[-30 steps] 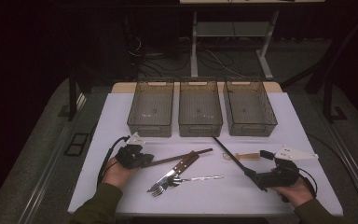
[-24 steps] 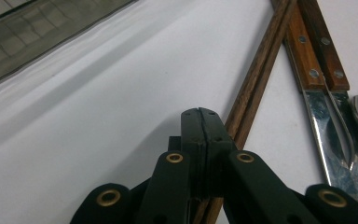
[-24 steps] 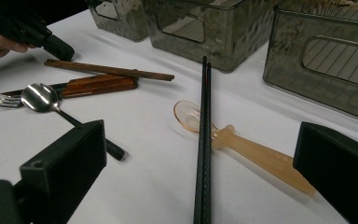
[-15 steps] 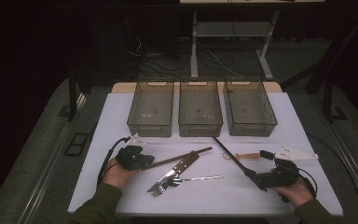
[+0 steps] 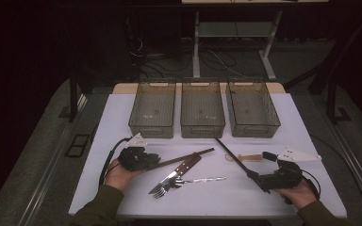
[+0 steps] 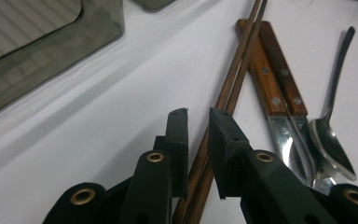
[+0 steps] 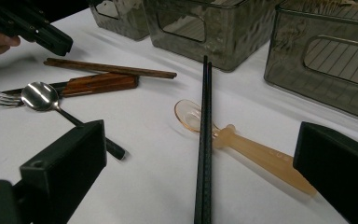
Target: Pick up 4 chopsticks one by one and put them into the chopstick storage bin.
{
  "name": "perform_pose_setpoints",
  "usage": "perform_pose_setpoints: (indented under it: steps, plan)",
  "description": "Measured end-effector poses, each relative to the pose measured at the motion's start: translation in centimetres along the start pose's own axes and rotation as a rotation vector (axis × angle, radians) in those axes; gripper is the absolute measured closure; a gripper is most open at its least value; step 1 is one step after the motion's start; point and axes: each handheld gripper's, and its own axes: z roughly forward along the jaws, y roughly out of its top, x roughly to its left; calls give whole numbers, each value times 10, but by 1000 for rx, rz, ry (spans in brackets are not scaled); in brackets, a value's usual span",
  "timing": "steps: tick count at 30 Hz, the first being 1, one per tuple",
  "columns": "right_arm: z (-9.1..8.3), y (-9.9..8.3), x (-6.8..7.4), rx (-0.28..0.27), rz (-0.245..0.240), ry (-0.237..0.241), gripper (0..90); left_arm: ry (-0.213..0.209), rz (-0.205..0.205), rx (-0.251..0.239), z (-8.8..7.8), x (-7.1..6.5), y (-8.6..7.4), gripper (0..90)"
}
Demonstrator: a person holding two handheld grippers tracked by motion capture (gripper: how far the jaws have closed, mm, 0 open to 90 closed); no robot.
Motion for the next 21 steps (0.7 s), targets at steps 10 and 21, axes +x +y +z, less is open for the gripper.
perform_pose_setpoints:
  steps: [10, 21]
  plan:
    - [1, 0, 0, 4, -1, 0, 26, -29, 40, 19, 11, -5, 6, 759]
    - [1, 0, 0, 3, 0, 0, 27, -25, 37, 34, 16, -3, 6, 767]
